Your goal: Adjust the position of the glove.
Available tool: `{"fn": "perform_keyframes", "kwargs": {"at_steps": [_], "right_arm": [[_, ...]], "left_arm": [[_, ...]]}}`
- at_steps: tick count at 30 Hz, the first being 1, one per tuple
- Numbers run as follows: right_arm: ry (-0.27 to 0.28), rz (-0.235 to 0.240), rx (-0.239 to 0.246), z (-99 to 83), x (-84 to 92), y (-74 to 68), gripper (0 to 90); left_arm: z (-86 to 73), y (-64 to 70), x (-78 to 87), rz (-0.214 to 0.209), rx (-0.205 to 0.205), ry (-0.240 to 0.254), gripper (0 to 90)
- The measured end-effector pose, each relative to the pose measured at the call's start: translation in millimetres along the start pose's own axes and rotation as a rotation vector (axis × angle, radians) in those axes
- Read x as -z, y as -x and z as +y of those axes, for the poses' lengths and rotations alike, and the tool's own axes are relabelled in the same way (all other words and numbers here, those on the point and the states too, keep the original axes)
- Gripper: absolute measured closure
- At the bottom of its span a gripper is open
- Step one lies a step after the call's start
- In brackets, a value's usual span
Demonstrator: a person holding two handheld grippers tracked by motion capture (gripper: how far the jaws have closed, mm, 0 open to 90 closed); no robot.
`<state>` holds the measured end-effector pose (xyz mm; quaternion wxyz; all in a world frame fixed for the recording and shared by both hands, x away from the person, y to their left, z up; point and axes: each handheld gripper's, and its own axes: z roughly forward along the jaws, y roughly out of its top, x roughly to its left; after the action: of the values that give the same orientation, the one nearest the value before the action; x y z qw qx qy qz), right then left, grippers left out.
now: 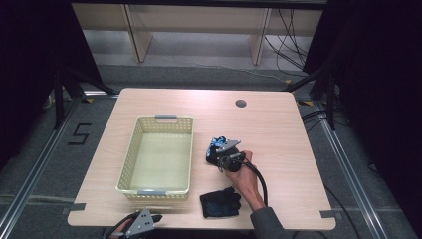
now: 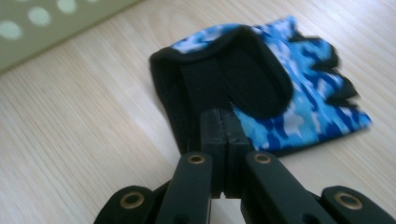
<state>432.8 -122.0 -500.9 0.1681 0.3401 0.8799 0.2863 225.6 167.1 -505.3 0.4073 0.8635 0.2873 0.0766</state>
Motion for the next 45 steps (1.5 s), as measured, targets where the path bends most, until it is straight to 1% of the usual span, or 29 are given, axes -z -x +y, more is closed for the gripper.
{"fn": "perform_keyframes", "kwargs": {"at_steps": [2, 4, 5, 6, 7, 8, 11, 13, 14, 15, 16, 17, 19, 20, 21, 23, 26, 27, 28, 29, 30, 33, 36, 37, 38, 40, 41, 42, 45], "right_arm": [[0.001, 0.002, -0.006, 1.8, -2.0, -1.0, 90.0], [0.004, 0.016, 0.01, 8.9, -7.7, -1.2, 90.0], [0.004, 0.027, 0.008, 11.0, -8.8, -0.4, 90.0], [0.004, 0.027, 0.008, 11.0, -8.8, -0.4, 90.0], [0.016, 0.043, -0.025, 12.9, -11.2, -0.8, 90.0], [0.014, 0.045, -0.027, 16.4, -14.8, 0.0, 90.0], [0.007, 0.063, -0.036, 19.7, -15.8, 1.7, 90.0], [0.019, 0.071, -0.066, 21.1, -19.1, 1.8, 90.0], [0.014, 0.083, -0.053, 22.1, -18.9, 3.4, 90.0], [0.018, 0.081, -0.061, 22.6, -19.9, 2.9, 90.0], [0.034, 0.084, -0.078, 23.9, -23.5, 3.5, 90.0], [0.016, 0.1, -0.075, 26.0, -22.6, 5.2, 90.0], [0.024, 0.095, -0.063, 27.0, -24.1, 5.6, 90.0], [0.016, 0.1, -0.072, 28.9, -23.2, 4.9, 90.0], [0.023, 0.095, -0.054, 30.6, -22.5, 6.2, 90.0], [0.045, 0.078, -0.052, 32.2, -16.4, 8.4, 90.0], [0.044, 0.079, -0.062, 32.1, -6.2, 17.4, 88.6], [0.052, 0.067, -0.069, 30.8, -5.5, 20.0, 86.8], [0.044, 0.073, -0.066, 29.9, -3.6, 24.0, 85.0], [0.048, 0.073, -0.068, 28.7, -3.3, 26.9, 82.3], [0.047, 0.071, -0.067, 27.3, -3.8, 28.8, 77.9], [0.039, 0.091, -0.021, 24.5, -6.3, 34.6, 68.1], [0.011, 0.12, -0.009, 22.9, -8.1, 36.6, 61.9], [0.02, 0.109, 0.006, 21.9, -11.8, 36.8, 59.8], [-0.013, 0.124, 0.026, 20.5, -15.1, 38.0, 57.9], [0.01, 0.146, 0.026, 18.4, -19.8, 39.3, 58.0], [0.01, 0.146, 0.026, 18.4, -19.8, 39.3, 58.0], [0.012, 0.149, 0.043, 17.8, -20.8, 40.0, 61.8], [0.0, 0.173, 0.036, 16.7, -18.9, 37.0, 64.6]], "left_arm": [[0.0, 0.0, 0.1, -0.001, 0.0, 0.001, 16.5], [-0.1, -0.1, -0.3, -0.003, 0.004, 0.0, 16.5], [-0.7, 1.1, -1.8, -0.002, 0.023, 0.02, 16.6], [-0.5, -0.1, -1.6, 0.008, 0.008, 0.005, 16.6], [-0.6, 0.5, -1.7, 0.013, 0.012, 0.011, 16.6], [-0.5, 0.8, -1.1, -0.002, 0.019, 0.019, 16.6], [-0.3, 0.4, -0.3, -0.005, 0.018, 0.013, 16.6], [-0.6, 0.8, -1.3, -0.003, 0.02, 0.019, 16.5], [-0.5, 0.7, -1.0, -0.004, 0.014, 0.013, 16.5], [-0.7, 1.4, -0.7, 0.001, 0.024, 0.0, 16.5], [-0.9, 3.2, -1.6, -0.003, 0.048, 0.015, 16.6], [-0.9, 3.9, -1.9, -0.008, 0.056, 0.021, 16.5], [-1.0, 4.0, -2.1, -0.01, 0.058, 0.024, 16.6], [-0.8, 1.4, -0.8, 0.001, 0.029, 0.001, 16.6], [-0.5, 0.5, -0.3, -0.002, 0.011, 0.005, 16.6], [-0.6, 0.6, -0.3, -0.007, 0.02, 0.012, 16.6], [-0.7, -0.2, -1.2, 0.007, 0.009, 0.007, 16.6], [-0.9, 0.9, -1.5, 0.003, 0.017, 0.018, 16.6], [-0.5, 0.2, -1.0, -0.004, 0.008, 0.005, 16.6], [-1.0, 2.0, -1.4, 0.001, 0.036, 0.001, 16.6], [-1.0, 1.8, -1.5, 0.0, 0.033, 0.0, 16.6], [-1.5, 1.8, -3.0, 0.015, 0.035, 0.009, 16.6], [-1.4, 1.5, -2.5, 0.011, 0.035, 0.006, 16.6], [-1.3, 1.4, -2.5, 0.01, 0.034, 0.004, 16.6], [-1.5, 1.8, -3.0, 0.01, 0.035, 0.005, 16.6], [-1.3, 1.3, -2.3, 0.015, 0.025, 0.005, 16.5], [-1.3, 1.3, -2.3, 0.015, 0.025, 0.005, 16.6], [-0.9, 0.0, -1.7, 0.012, 0.005, 0.004, 16.6], [-0.8, -0.2, -0.7, -0.001, 0.005, -0.001, 16.6]]}}
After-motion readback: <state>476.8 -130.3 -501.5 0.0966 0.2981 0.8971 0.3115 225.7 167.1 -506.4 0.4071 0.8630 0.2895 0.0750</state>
